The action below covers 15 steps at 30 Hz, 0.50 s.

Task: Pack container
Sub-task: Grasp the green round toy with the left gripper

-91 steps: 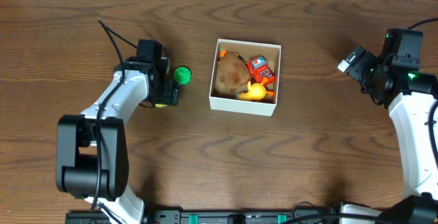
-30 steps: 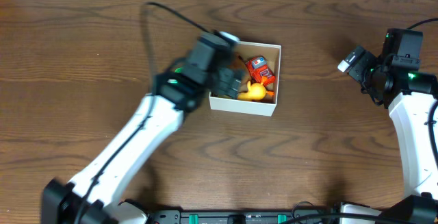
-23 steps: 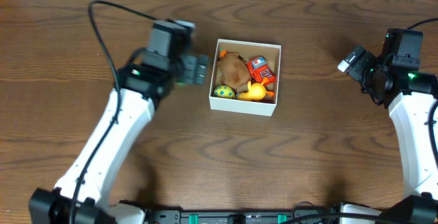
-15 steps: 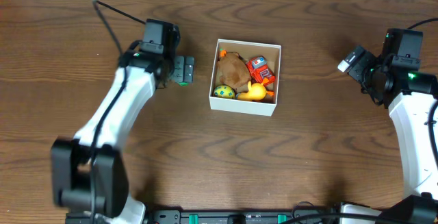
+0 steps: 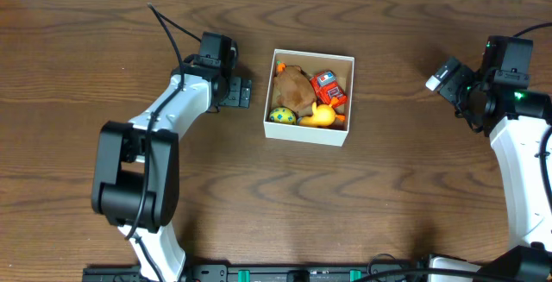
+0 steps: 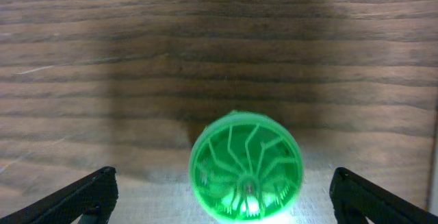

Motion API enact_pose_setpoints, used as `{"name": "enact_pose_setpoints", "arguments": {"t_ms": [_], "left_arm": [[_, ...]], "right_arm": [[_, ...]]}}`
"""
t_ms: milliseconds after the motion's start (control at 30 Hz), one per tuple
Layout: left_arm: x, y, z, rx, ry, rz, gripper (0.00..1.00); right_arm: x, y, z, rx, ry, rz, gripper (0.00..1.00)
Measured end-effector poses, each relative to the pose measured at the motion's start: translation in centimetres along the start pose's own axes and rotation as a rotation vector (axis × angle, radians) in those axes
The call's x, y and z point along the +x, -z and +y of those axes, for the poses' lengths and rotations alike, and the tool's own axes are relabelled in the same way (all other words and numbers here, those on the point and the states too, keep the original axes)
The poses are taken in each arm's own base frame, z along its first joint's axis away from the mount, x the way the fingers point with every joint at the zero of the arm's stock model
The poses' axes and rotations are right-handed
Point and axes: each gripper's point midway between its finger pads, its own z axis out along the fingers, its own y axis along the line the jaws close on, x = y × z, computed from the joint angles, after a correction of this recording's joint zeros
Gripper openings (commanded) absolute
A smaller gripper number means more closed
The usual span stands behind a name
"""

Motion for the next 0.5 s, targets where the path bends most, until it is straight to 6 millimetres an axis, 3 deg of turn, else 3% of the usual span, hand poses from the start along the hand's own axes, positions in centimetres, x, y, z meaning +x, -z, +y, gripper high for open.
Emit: {"name": "enact_pose_setpoints", "arguments": {"t_ms": [200,500], "left_arm": [[0.7,-1.8,0.0,-0.003,0.0,0.028,0.84],[-0.3,-1.9,-0.1,0.004,0.001,-0.015,0.69]], "right_arm": [[0.0,0.0,0.0,0.0,0.0,0.0,0.99],[0.0,0.0,0.0,0.0,0.0,0.0,0.99]]}}
